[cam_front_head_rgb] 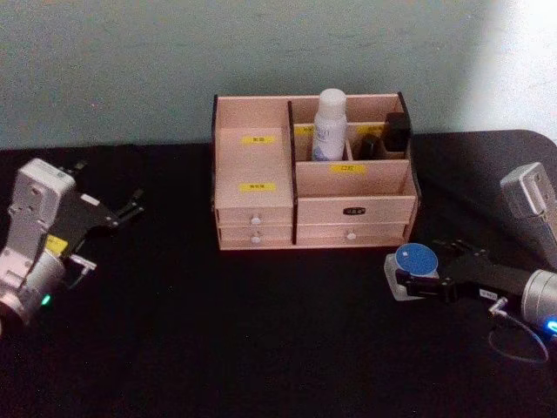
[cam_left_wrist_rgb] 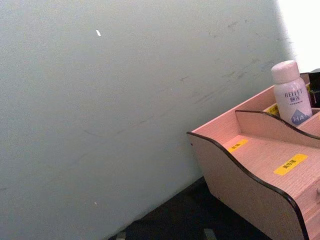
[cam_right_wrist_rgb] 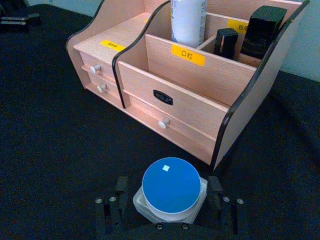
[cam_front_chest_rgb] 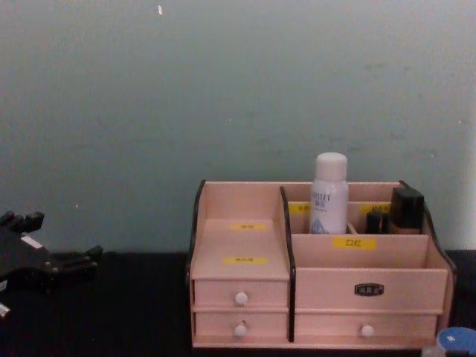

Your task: Pick up the facial cleanser and watermelon frost from the table and place them into the tiered storage box.

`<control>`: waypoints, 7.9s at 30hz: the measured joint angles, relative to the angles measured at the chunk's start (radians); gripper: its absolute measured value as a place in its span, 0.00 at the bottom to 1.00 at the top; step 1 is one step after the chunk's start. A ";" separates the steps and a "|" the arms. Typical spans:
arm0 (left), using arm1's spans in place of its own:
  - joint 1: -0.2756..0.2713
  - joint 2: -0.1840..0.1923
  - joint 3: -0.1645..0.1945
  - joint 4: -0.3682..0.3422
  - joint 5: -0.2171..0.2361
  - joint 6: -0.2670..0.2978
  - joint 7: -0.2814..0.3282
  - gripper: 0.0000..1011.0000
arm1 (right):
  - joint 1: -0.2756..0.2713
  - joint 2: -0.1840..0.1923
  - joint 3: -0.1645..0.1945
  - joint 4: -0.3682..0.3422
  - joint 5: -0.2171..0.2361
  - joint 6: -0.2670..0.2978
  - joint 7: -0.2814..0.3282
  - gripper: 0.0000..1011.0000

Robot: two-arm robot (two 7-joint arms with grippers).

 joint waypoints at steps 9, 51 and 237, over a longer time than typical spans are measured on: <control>0.000 0.000 0.000 0.000 0.000 0.000 0.000 0.99 | 0.014 -0.005 -0.012 0.016 -0.010 -0.001 0.004 0.99; 0.000 0.000 0.000 0.000 0.000 0.000 0.000 0.99 | 0.024 -0.012 -0.019 0.033 -0.031 -0.011 0.007 0.89; 0.000 0.000 0.000 0.000 0.000 0.000 0.000 0.99 | 0.602 -0.440 -0.238 0.548 -0.134 -0.113 0.134 0.99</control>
